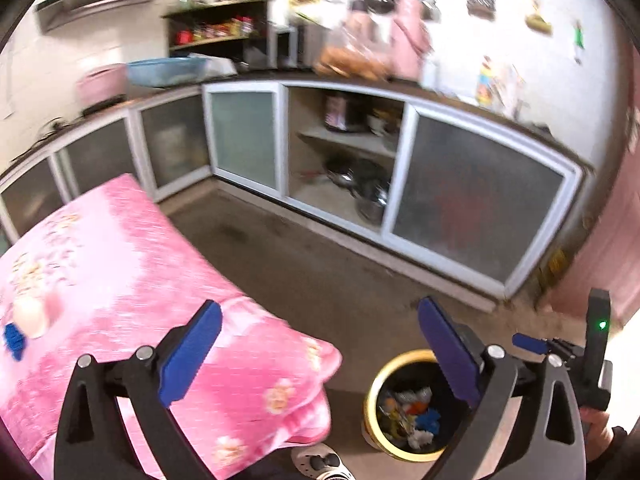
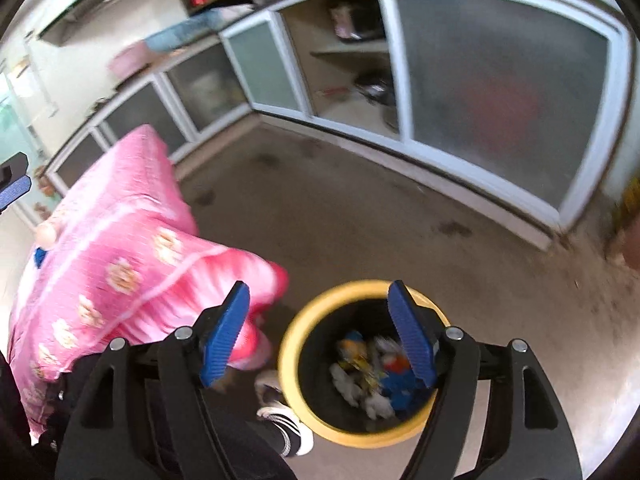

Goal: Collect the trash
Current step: 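Move both open tools back over the table toward the paper cup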

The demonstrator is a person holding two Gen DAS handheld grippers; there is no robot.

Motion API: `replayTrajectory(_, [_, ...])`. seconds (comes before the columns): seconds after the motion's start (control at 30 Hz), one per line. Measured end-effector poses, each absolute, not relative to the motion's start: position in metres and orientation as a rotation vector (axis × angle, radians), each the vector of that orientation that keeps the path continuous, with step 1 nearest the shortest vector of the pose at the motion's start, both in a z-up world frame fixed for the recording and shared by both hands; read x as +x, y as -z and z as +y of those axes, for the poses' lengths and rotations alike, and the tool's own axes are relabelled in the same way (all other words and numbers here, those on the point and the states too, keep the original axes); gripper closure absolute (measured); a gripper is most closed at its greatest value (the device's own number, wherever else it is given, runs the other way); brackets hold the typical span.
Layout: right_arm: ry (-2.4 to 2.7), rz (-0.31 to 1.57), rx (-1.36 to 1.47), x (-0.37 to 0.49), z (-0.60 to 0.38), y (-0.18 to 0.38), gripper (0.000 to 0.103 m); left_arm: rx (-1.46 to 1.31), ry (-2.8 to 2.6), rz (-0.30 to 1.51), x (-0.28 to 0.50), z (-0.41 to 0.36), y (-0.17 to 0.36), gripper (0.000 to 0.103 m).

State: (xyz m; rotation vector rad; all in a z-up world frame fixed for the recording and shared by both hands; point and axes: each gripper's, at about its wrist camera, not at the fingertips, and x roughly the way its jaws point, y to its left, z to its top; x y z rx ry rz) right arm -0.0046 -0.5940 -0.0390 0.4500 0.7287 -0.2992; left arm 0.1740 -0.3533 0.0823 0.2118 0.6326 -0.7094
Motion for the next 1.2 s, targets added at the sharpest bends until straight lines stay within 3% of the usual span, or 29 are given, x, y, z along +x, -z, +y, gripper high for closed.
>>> replayTrajectory(0.2, [0.16,0.667,0.357,0.043,-0.539,-0.005,0.025,0.147,0.595,0.536,0.174,-0.284,-0.121,0.008])
replayTrajectory(0.57, [-0.089,0.658,0.18,0.14,-0.418,-0.05,0.024,0.096,0.452,0.422,0.178,-0.174,-0.154,0.008])
replayTrajectory(1.2, [-0.328,0.653,-0.002,0.241,-0.271,-0.074,0.023,-0.019,0.189,0.428,0.229,-0.021,-0.144,0.008])
